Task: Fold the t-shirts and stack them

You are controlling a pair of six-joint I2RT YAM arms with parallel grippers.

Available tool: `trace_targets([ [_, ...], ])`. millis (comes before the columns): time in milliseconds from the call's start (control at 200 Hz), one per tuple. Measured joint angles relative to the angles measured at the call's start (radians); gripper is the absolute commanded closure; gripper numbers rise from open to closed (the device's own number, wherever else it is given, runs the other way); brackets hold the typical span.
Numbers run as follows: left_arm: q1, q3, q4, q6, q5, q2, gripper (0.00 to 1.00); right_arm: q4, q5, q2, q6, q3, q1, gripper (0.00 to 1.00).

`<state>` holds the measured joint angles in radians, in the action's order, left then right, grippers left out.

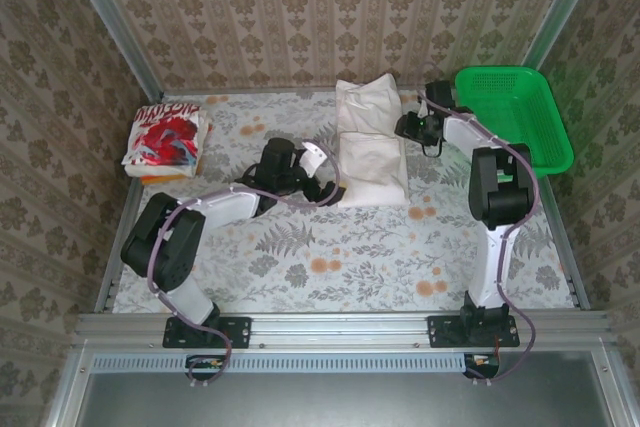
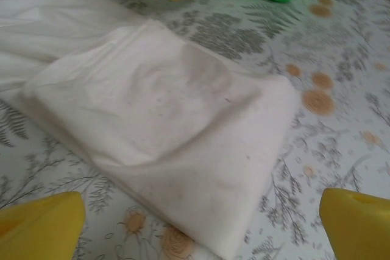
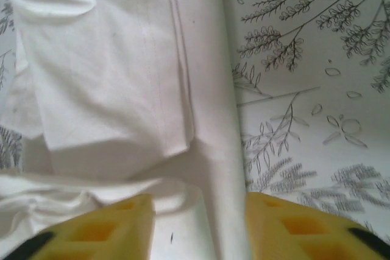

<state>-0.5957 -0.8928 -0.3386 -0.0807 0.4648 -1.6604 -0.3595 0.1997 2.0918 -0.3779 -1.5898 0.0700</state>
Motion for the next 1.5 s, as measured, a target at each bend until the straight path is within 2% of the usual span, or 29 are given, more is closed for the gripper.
trace_targets([
  [120, 0.022, 0.037, -0.033, 0.056, -0.052, 0.019, 0.00, 0.002, -0.090, -0.071, 0.059, 0.051, 0.079, 0.27],
  [130, 0.023, 0.042, -0.036, 0.060, -0.056, 0.023, 0.00, 0.004, -0.097, -0.072, 0.068, 0.051, 0.088, 0.21],
  [160, 0.029, 0.068, -0.042, 0.068, -0.069, 0.041, 0.00, 0.012, -0.120, -0.074, 0.081, 0.050, 0.115, 0.15],
  [195, 0.035, 0.099, -0.047, 0.073, -0.082, 0.064, 0.00, 0.014, -0.143, -0.071, 0.092, 0.049, 0.143, 0.12],
  [380, 0.041, 0.218, -0.048, 0.085, -0.143, 0.195, 0.00, -0.023, -0.223, 0.047, 0.117, -0.062, 0.248, 0.09],
  [445, 0.041, 0.244, -0.049, 0.089, -0.167, 0.239, 0.00, -0.051, -0.233, 0.105, 0.115, -0.121, 0.250, 0.06],
  [610, 0.047, 0.302, -0.052, 0.107, -0.247, 0.327, 0.00, -0.174, -0.246, 0.239, 0.114, -0.278, 0.234, 0.08],
  [780, 0.055, 0.349, -0.055, 0.142, -0.319, 0.380, 0.00, -0.251, -0.234, 0.251, 0.110, -0.318, 0.237, 0.10],
  [1040, 0.078, 0.364, -0.044, 0.196, -0.381, 0.445, 0.00, -0.167, -0.245, 0.126, 0.083, -0.092, 0.280, 0.10],
  [1250, 0.100, 0.369, -0.026, 0.235, -0.388, 0.467, 0.00, -0.089, -0.258, -0.014, 0.031, 0.137, 0.359, 0.11],
  [1500, 0.113, 0.371, 0.000, 0.308, -0.388, 0.446, 0.00, -0.010, -0.280, -0.118, -0.050, 0.302, 0.457, 0.11],
])
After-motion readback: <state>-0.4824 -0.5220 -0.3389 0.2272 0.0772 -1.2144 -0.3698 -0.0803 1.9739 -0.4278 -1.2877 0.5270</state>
